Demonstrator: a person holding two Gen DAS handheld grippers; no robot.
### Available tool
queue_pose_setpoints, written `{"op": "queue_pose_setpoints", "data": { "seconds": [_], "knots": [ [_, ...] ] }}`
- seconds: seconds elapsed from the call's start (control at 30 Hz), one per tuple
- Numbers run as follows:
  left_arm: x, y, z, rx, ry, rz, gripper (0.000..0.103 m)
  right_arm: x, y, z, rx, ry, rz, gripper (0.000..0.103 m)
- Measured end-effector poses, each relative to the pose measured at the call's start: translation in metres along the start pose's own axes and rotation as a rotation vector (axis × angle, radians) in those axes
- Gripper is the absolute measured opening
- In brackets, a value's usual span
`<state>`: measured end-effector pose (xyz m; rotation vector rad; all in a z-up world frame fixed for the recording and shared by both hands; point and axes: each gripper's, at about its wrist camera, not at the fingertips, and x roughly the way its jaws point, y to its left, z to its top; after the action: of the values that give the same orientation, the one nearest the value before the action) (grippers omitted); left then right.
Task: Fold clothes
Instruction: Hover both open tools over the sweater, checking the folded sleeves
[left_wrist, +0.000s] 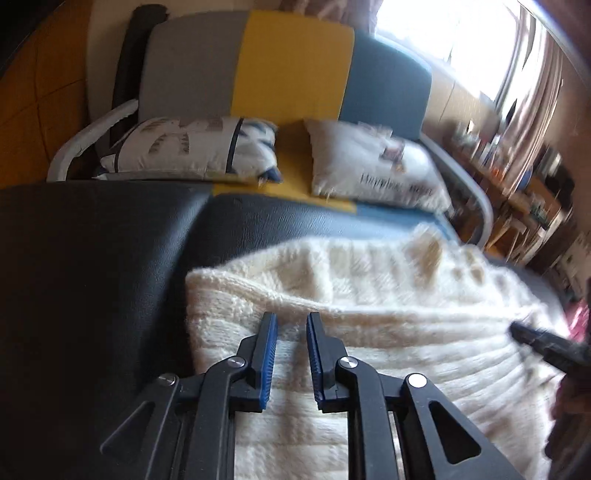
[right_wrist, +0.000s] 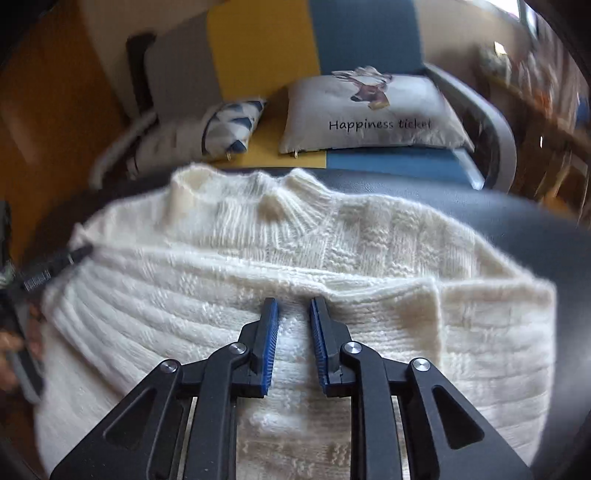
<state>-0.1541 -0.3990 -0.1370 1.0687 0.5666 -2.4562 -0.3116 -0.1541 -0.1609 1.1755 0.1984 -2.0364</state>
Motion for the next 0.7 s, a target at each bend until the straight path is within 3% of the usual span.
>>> {"op": "queue_pose_setpoints", "data": {
  "seconds": [0.17, 0.23, 0.3, 0.4, 0.47, 0.53, 0.7],
  "knots": [
    [-0.022, -0.036, 0.007, 0.091, -0.066, -0.132, 0.016, -0.021, 0.015, 0.008, -0.081, -0.038, -0.025, 0.020],
    [-0.011, -0.057, 0.009, 0.144, -0.029, -0.149, 0.016, -0.027, 0.023, 0.011, -0.102, -0.052, -0.009, 0.020],
    [0.010, -0.073, 0.008, 0.180, 0.035, -0.119, 0.016, -0.026, 0.028, 0.014, -0.116, -0.046, -0.008, 0.020],
    [0.038, -0.070, 0.003, 0.150, 0.085, -0.087, 0.019, -0.013, 0.023, 0.008, -0.108, 0.006, -0.074, 0.020],
    [0.036, -0.063, 0.003, 0.109, 0.082, -0.112, 0.019, -0.002, 0.013, 0.002, -0.066, 0.039, -0.073, 0.020],
    [0.030, -0.055, 0.004, 0.069, 0.071, -0.125, 0.019, -0.004, 0.005, 0.000, -0.038, 0.022, -0.032, 0.020],
    [-0.007, -0.036, -0.002, 0.082, -0.003, -0.107, 0.019, -0.036, 0.002, -0.005, -0.040, -0.035, -0.012, 0.020]
  ]
}}
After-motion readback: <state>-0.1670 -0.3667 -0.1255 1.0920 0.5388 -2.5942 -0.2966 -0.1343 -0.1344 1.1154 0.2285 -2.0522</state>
